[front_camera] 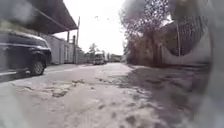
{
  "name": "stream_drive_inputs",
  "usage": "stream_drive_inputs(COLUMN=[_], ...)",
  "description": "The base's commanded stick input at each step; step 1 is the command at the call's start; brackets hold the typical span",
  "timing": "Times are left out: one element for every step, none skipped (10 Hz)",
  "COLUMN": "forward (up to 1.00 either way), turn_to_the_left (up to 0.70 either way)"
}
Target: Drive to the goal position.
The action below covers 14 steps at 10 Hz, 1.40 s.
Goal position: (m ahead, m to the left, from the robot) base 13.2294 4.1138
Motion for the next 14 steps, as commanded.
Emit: stream_drive_inputs(forward=[1.0,1.0,1.0,1.0,1.0,1.0,1.0,1.0,1.0,1.0,1.0,1.0,1.0,1.0], turn_to_the_left=[-0.39,-0.19,-0.04,0.0,0.0,0.0,-0.04,-0.28,-0.4,-0.37,-0.3,-0.02,-0.02,-0.02])
